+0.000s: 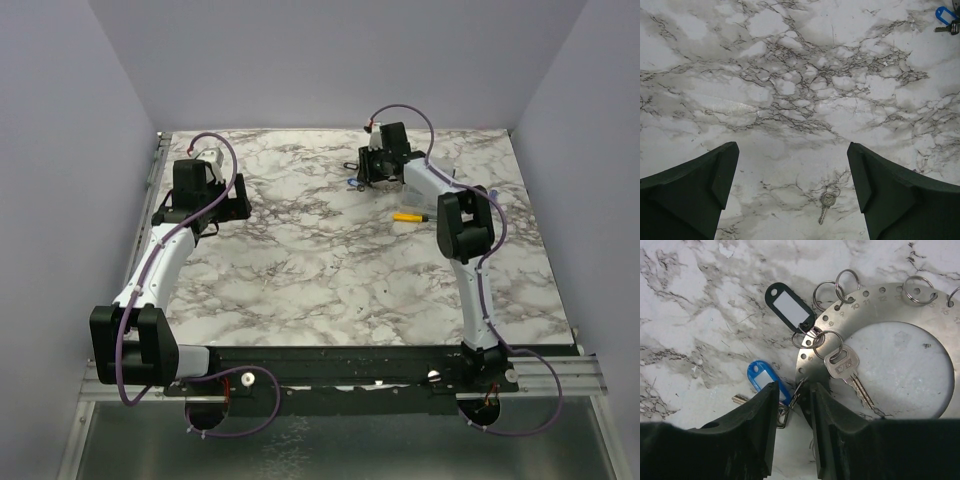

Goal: Remove the keys from the keyring

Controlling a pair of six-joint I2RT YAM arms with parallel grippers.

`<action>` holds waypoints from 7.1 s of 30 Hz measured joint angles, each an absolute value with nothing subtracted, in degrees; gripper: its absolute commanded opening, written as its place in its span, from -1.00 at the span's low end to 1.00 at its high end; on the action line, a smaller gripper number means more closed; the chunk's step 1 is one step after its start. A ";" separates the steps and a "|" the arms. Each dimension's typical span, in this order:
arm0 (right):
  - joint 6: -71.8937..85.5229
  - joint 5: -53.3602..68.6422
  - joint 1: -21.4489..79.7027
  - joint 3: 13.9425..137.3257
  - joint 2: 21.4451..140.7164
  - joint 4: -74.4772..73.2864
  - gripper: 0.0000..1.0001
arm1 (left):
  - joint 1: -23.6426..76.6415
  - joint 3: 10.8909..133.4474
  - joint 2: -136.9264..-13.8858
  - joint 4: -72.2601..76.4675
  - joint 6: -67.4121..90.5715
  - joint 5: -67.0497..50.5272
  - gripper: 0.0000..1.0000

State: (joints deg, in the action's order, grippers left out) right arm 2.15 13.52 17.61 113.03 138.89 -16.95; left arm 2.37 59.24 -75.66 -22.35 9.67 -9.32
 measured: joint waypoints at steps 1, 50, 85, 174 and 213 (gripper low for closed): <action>2.20 13.34 17.72 113.30 138.98 -16.97 -0.41 | 2.37 59.18 -75.66 -22.35 9.69 -9.30 0.98; -24.36 21.56 42.28 70.91 102.30 -15.51 -0.99 | 5.67 41.95 -103.63 21.69 51.51 -49.82 0.66; -21.87 23.75 45.12 74.28 92.97 -25.12 0.65 | 10.31 39.51 -97.27 46.85 60.38 -50.85 -1.00; -11.27 51.03 24.25 78.43 71.50 -26.94 0.97 | 25.26 56.12 -48.31 4.78 -12.62 -41.17 -1.00; 31.75 68.51 24.23 63.70 73.43 10.13 -0.68 | 25.26 50.85 -59.75 27.35 35.62 -45.63 -1.00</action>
